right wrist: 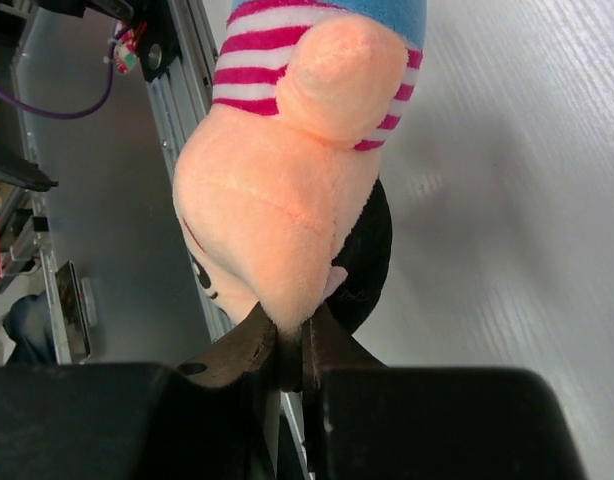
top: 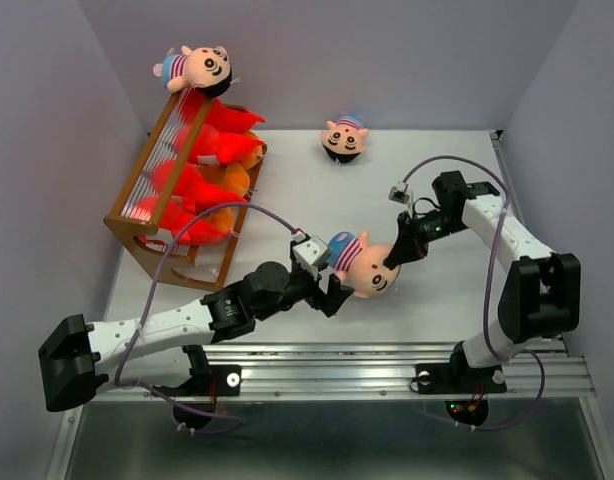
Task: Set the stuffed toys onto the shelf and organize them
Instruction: Pass the stuffed toy from the right arm to the left
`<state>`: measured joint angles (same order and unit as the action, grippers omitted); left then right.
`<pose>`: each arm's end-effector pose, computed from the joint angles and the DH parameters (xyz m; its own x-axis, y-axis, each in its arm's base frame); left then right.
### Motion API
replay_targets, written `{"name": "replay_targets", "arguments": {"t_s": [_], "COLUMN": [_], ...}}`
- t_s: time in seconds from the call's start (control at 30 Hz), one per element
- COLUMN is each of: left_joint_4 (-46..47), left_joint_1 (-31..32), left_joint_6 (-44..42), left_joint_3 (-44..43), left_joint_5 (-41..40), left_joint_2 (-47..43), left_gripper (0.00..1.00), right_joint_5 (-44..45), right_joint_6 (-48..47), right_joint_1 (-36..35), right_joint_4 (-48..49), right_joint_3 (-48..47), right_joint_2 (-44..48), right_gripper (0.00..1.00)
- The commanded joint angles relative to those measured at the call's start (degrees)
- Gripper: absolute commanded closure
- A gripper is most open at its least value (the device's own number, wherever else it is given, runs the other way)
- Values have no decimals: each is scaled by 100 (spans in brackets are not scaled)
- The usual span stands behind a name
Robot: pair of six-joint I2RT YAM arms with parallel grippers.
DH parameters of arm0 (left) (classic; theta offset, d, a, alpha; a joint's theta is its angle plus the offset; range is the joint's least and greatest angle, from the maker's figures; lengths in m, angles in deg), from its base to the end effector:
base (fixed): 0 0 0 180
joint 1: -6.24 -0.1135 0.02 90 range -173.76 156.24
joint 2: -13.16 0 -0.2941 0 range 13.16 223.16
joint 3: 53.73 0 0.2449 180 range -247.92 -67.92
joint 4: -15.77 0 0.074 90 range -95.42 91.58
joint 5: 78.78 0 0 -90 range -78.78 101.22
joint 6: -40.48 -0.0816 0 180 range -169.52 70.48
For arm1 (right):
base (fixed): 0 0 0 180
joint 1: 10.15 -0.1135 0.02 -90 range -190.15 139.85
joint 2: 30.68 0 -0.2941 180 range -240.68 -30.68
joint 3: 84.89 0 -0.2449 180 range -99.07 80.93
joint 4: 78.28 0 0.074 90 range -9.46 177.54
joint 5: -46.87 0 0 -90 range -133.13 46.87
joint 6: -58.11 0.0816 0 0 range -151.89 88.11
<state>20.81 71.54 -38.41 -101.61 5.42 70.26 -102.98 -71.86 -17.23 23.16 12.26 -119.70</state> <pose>0.1148 -0.2298 0.3099 -0.1959 -0.0328 -0.9801 0.8397 0.5105 -0.1850 0.2583 0.1032 0.2667 -0.6669 -0.4080 -0.6235 -0.7426 0.2956 0.6009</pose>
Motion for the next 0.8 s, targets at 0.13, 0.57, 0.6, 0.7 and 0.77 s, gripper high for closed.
{"name": "replay_targets", "arguments": {"t_s": [0.13, 0.57, 0.6, 0.7, 0.77], "left_joint_4": [688, 688, 688, 714, 767], "left_joint_1": [44, 53, 53, 53, 53], "left_joint_6": [-373, 48, 75, 137, 163], "left_joint_3": [-453, -1315, -1350, -1499, -1588], "left_joint_5": [-53, -676, -668, -537, -370], "left_joint_2": [818, 2182, 2243, 2463, 2595], "left_gripper": [5, 17, 21, 37, 62], "right_joint_5": [-509, -940, -966, -993, -993], "right_joint_6": [-213, -574, -591, -609, -609], "right_joint_1": [48, 48, 48, 48, 48], "right_joint_4": [-400, -874, -892, -910, -884], "right_joint_3": [-112, -270, -270, -262, -253], "right_joint_2": [-90, -301, -310, -318, -318], "right_gripper": [99, 99, 99, 99, 99]}}
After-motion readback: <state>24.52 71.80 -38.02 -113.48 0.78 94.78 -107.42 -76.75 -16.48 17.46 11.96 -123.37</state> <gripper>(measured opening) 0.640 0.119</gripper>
